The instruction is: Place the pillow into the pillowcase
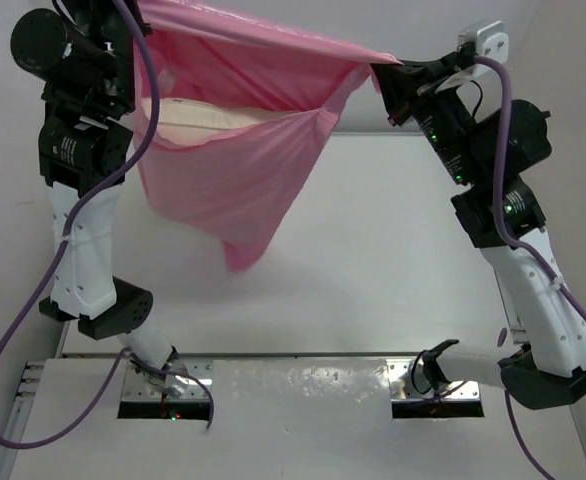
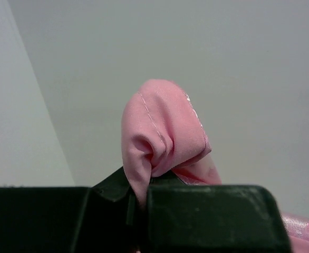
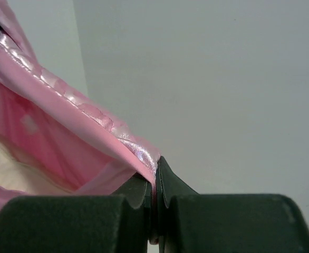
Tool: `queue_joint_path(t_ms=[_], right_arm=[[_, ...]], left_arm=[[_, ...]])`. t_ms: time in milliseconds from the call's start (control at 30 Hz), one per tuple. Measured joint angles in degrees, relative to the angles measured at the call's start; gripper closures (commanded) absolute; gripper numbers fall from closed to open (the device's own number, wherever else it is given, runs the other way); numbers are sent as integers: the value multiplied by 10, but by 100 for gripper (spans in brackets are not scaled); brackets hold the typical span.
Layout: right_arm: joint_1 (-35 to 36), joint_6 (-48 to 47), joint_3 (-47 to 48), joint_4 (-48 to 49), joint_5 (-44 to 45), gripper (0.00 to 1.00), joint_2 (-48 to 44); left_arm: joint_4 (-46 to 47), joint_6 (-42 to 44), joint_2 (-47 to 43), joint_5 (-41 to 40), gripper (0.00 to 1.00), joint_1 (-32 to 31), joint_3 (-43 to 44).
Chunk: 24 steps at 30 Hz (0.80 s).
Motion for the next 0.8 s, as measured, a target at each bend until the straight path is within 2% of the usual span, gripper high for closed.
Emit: queue_joint_path(t_ms=[200,333,467,700,800], right_arm=[[1,-41,29,-26,26,100,31],[1,-76,76,-64,38,100,66],[4,-78,104,-100,11,100,101],[57,-66,104,-153,-23,100,150],[29,-42,111,-163,-38,100,159]], left_arm=[[42,85,-10,-53,100,-5,-73],[126,156,-8,-85,100,-2,-148],[191,199,7,-110,100,26,-204],[198,153,56,-119,100,103,-180],[177,112,55,-97,100,108,-172]])
